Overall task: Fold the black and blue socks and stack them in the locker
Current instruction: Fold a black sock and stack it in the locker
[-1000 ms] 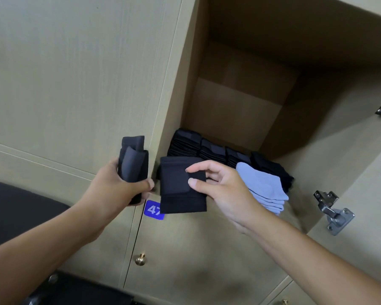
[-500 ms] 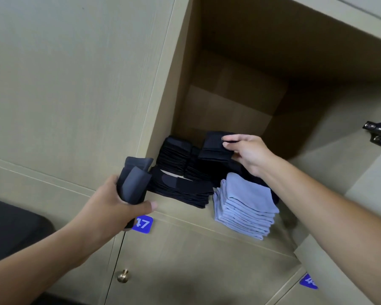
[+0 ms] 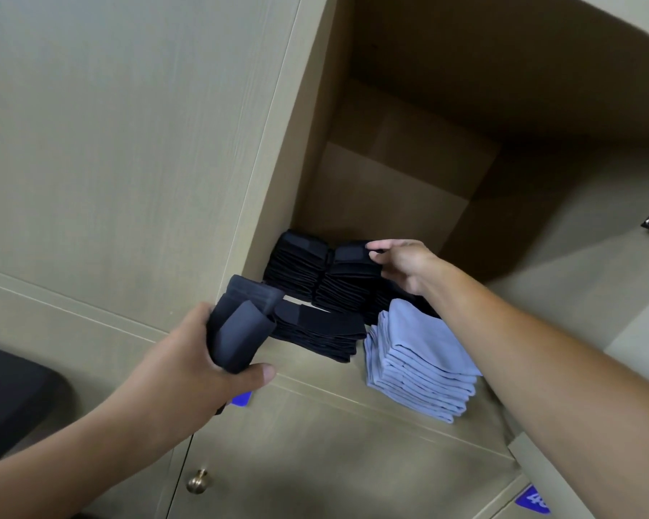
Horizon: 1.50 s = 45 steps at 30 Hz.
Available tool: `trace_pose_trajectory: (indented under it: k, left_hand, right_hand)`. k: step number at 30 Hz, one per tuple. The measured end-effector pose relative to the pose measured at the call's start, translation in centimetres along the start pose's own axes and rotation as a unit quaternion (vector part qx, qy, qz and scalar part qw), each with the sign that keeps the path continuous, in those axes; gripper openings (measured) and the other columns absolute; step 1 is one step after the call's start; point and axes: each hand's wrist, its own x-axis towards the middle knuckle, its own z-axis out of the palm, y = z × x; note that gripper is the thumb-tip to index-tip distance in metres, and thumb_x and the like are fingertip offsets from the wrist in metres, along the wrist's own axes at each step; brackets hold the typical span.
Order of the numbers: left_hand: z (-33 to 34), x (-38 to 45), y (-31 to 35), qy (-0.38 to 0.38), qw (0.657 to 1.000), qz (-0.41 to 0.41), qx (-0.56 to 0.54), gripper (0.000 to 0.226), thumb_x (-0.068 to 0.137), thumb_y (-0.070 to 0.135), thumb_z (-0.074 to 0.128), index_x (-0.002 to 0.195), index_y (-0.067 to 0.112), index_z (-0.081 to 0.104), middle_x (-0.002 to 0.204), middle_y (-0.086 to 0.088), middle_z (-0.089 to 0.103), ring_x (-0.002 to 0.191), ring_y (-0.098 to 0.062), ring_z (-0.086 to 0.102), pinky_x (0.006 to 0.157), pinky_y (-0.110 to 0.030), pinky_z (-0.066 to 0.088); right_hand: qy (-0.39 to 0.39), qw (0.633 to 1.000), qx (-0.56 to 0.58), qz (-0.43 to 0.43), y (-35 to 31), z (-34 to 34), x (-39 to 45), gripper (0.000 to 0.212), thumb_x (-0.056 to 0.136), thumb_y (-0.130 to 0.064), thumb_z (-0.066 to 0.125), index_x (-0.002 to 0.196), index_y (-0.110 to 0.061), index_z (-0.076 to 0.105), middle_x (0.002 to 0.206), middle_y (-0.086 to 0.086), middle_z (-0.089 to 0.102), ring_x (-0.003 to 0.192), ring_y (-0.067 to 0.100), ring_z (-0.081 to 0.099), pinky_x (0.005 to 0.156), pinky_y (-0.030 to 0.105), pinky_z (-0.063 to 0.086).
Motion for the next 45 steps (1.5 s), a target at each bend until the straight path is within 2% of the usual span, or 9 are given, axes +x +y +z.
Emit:
trace_pose_trajectory:
  k: [4,11,15,21,26,31,34,40,45]
  left_hand:
    - [0.0,0.0,-0.1,-0.004,1.0,0.0,0.008,0.049,0.065,0.028,0.093,0.095,0.025,0.055,0.06,0.009,0.062,0.049,-0.016,0.056,0.052,-0.034,0.048]
    - [-0.1,0.2,0.0,-0.008,1.0,0.001,0.004,0.048,0.065,0.028,0.094,0.096,0.028,0.057,0.066,0.012,0.065,0.052,-0.018,0.058,0.06,-0.046,0.057]
    - [-0.2,0.2,-0.1,-0.013,1.0,0.008,0.008,0.049,0.065,0.027,0.093,0.097,0.027,0.056,0.065,0.013,0.065,0.054,-0.019,0.059,0.063,-0.051,0.058]
    - [-0.5,0.1,-0.6,-0.058,0.998,-0.003,0.005,0.056,0.061,0.028,0.096,0.1,0.026,0.056,0.08,0.0,0.068,0.05,-0.013,0.054,0.049,-0.03,0.048]
    - [-0.7,-0.5,0.1,-0.066,0.998,0.005,-0.022,0.054,0.067,0.028,0.093,0.106,0.024,0.055,0.088,-0.005,0.068,0.048,-0.006,0.052,0.052,-0.025,0.047]
    - [-1.0,-1.2,1.3,-0.076,0.995,0.016,-0.055,0.058,0.069,0.024,0.092,0.112,0.027,0.053,0.091,0.002,0.06,0.046,-0.001,0.054,0.048,-0.016,0.044]
    - [-1.3,-1.8,2.1,-0.096,0.992,0.019,-0.083,0.067,0.065,0.019,0.094,0.117,0.027,0.052,0.09,0.004,0.059,0.046,0.001,0.054,0.044,-0.013,0.041]
    - [-1.8,-2.5,2.4,-0.146,0.984,0.01,-0.099,0.098,0.031,0.054,0.099,0.109,0.05,0.039,0.12,0.013,0.06,0.092,0.008,0.066,0.064,-0.009,0.05]
    - [-1.8,-2.0,1.4,-0.17,0.983,0.026,-0.068,0.145,0.015,0.065,0.099,0.14,0.055,0.025,0.141,0.006,0.052,0.123,-0.015,0.062,0.101,-0.038,0.055]
  right_hand:
    - [-0.025,1.0,0.01,0.012,0.2,0.3,0.6,0.031,0.097,0.005,0.059,0.122,-0.007,0.07,0.12,0.012,0.068,0.113,0.021,0.062,0.092,0.027,0.045]
    - [0.007,0.998,-0.059,0.0,0.6,0.9,1.0,0.023,0.092,0.004,0.066,0.111,-0.007,0.073,0.109,0.011,0.071,0.105,0.021,0.066,0.085,0.028,0.052]
    - [0.041,0.99,-0.133,-0.024,0.2,1.1,0.8,0.014,0.092,0.0,0.067,0.085,-0.011,0.072,0.1,0.008,0.072,0.101,0.022,0.066,0.085,0.029,0.056]
    - [0.052,0.981,-0.172,-0.069,-1.4,1.1,-1.1,0.019,0.095,-0.003,0.059,0.083,-0.013,0.071,0.089,0.002,0.069,0.09,0.019,0.064,0.078,0.027,0.056]
    - [0.033,0.978,-0.145,-0.147,-1.3,3.2,-5.2,0.023,0.092,-0.006,0.063,0.078,-0.021,0.072,0.085,-0.004,0.07,0.085,0.016,0.063,0.096,0.04,0.056]
    - [-0.036,0.981,-0.099,-0.164,-0.6,6.3,-12.9,0.018,0.098,-0.011,0.06,0.091,-0.017,0.075,0.095,0.0,0.073,0.074,0.011,0.061,0.07,0.026,0.054]
    - [-0.087,0.986,-0.041,-0.138,0.1,7.3,-17.3,0.023,0.102,-0.028,0.058,0.099,-0.012,0.075,0.09,-0.002,0.071,0.068,0.014,0.061,0.068,0.029,0.052]
    - [-0.22,0.973,0.059,-0.027,-0.2,7.1,-22.8,0.061,0.095,-0.062,0.048,0.106,-0.006,0.07,0.089,0.007,0.072,0.068,0.026,0.066,0.072,0.033,0.056]
    - [-0.304,0.95,0.028,-0.072,0.0,5.7,-23.9,0.037,0.099,-0.034,0.06,0.122,-0.006,0.069,0.115,0.014,0.074,0.103,0.025,0.071,0.091,0.035,0.055]
